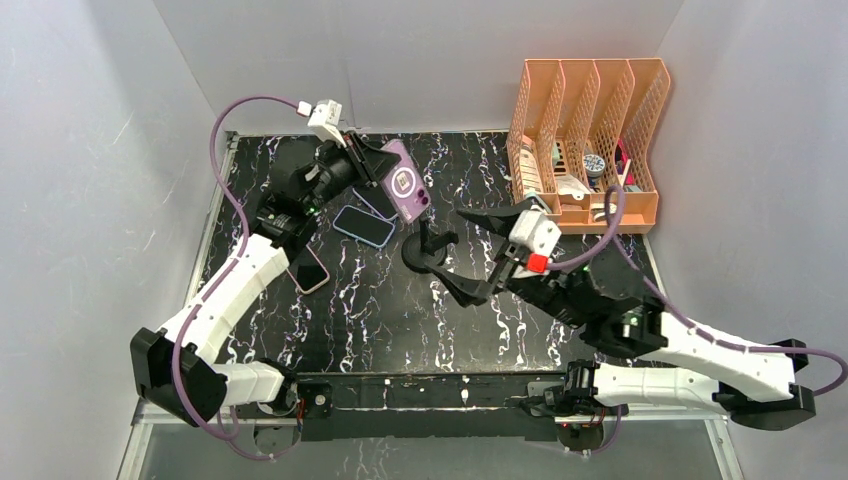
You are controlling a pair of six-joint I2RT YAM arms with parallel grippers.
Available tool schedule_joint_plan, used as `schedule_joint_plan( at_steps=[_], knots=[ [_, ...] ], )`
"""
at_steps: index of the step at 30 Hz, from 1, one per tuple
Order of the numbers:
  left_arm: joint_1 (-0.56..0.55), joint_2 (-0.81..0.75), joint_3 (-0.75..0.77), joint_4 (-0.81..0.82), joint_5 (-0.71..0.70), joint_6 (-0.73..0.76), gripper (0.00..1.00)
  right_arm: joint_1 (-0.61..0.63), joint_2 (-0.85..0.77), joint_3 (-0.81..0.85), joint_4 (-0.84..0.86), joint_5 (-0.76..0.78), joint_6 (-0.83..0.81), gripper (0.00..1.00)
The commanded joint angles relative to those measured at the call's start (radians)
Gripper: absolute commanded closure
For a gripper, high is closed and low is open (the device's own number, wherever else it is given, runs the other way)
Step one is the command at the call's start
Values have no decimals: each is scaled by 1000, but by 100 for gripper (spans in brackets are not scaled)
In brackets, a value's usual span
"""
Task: Place the phone on the phone stand
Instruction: Adjust the phone.
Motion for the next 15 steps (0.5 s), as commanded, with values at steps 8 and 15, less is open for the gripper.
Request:
schedule_joint_plan(
  at_steps=[8,15],
  knots=[
    [46,-65,50,311,486,-52,100,-5,296,510,-537,-473,127,3],
    [72,-118,49,145,363,123,100,-214,471,643,-496,-836,125,7]
  ],
)
